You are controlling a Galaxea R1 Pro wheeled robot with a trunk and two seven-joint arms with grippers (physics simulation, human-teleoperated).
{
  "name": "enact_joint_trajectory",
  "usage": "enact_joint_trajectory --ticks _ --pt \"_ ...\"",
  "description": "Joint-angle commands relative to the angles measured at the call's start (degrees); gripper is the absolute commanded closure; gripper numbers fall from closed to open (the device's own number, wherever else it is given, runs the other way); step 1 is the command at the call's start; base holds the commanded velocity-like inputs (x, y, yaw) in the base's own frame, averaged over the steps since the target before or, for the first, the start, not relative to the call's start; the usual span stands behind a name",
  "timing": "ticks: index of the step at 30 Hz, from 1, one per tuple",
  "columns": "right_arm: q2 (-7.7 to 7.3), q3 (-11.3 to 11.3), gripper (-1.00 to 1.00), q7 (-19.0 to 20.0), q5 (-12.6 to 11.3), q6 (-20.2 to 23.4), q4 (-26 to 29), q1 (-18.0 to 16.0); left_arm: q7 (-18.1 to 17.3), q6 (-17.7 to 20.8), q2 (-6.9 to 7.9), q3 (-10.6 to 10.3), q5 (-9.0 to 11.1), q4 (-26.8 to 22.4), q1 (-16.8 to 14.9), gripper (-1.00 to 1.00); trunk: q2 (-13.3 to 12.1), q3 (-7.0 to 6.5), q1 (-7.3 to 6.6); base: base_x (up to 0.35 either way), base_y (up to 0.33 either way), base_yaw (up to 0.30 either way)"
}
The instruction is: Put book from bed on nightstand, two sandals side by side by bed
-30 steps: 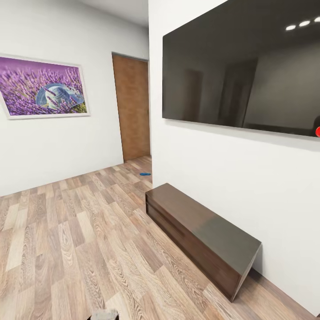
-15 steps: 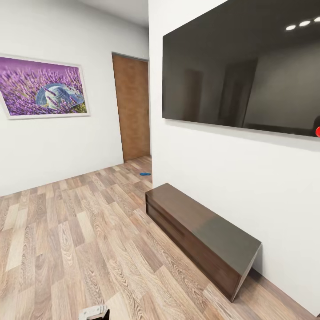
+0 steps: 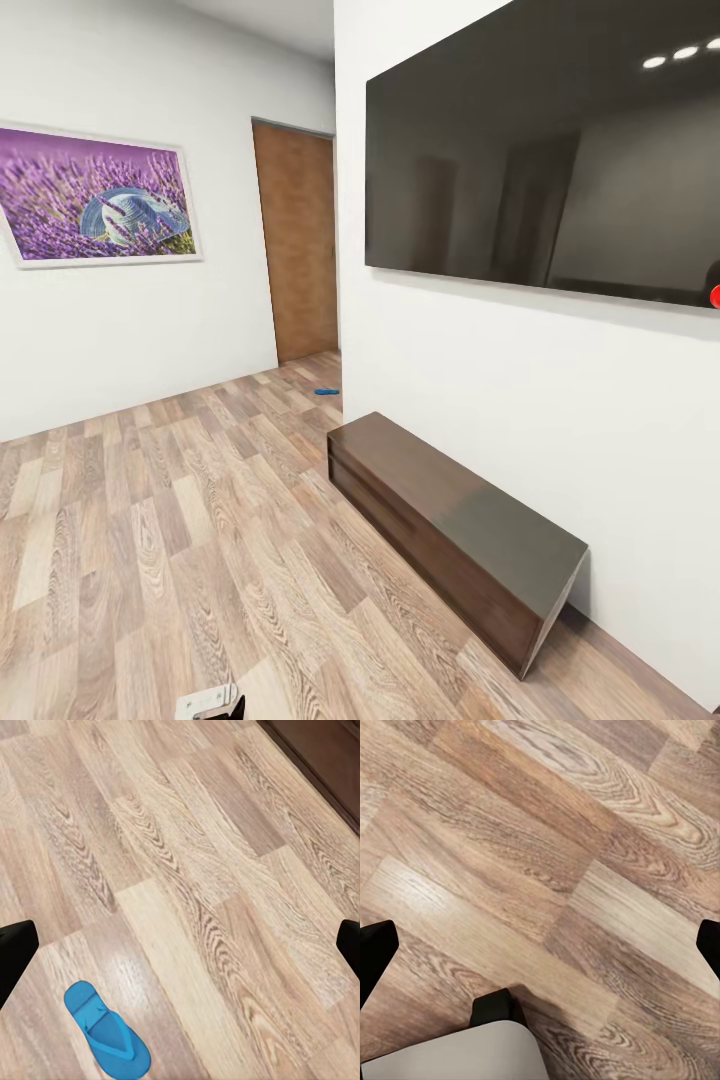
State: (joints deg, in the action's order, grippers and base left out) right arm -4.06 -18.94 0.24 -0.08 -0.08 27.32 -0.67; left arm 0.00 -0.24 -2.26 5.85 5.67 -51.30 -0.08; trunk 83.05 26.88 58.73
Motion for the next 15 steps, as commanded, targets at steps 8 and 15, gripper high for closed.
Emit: enact_joint_trajectory --ticks 8,15 --pt "0.09 -0.10 -1.00 0.03 -0.01 -0.04 0.01 -0.03 0.00 -0.03 -0.03 0.03 0.57 0.07 -0.01 -1.00 0.03 0.05 0.00 0.001 0.000 0.000" --pt "0.22 -0.04 -1.00 0.03 -0.01 -0.08 0.00 -0.03 0.05 -0.03 -0.10 -0.04 0.49 0.22 -0.01 -1.00 0.03 0.05 0.00 0.101 -0.041 0.000"
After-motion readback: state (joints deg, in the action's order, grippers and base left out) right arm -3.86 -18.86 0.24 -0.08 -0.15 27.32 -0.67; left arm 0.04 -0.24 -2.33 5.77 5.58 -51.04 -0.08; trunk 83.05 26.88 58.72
